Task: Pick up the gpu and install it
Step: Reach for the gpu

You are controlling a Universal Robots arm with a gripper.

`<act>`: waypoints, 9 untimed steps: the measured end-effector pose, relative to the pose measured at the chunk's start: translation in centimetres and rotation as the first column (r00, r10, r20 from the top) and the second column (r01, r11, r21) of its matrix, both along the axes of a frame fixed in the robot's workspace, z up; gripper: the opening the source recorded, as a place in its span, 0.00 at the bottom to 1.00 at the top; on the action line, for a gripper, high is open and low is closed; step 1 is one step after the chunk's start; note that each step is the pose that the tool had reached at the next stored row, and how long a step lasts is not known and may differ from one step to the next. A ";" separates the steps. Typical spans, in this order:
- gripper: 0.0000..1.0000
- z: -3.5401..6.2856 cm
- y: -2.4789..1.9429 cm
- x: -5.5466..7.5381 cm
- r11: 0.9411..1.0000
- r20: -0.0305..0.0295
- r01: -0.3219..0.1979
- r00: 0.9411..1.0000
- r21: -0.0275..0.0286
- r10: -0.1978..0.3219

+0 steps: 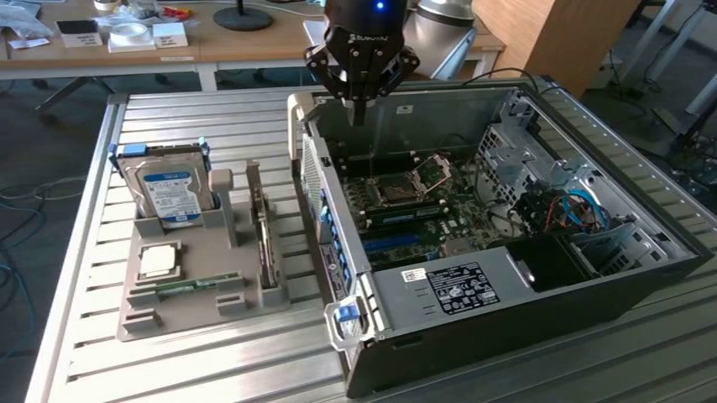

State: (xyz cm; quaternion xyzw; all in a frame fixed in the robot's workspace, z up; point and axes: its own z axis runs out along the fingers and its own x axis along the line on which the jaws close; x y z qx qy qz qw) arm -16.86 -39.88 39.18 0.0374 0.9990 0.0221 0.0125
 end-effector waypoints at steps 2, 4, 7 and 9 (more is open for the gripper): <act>0.11 0.00 0.00 -0.2 1.000 0.000 0.000 1.000 0.000 0.000; 0.11 0.00 0.00 -0.4 1.000 0.000 0.000 1.000 0.000 0.000; 0.11 -0.01 0.00 -0.7 1.000 0.000 0.000 1.000 0.000 0.000; 0.11 -0.01 0.00 -0.9 1.000 0.000 0.000 1.000 0.000 0.000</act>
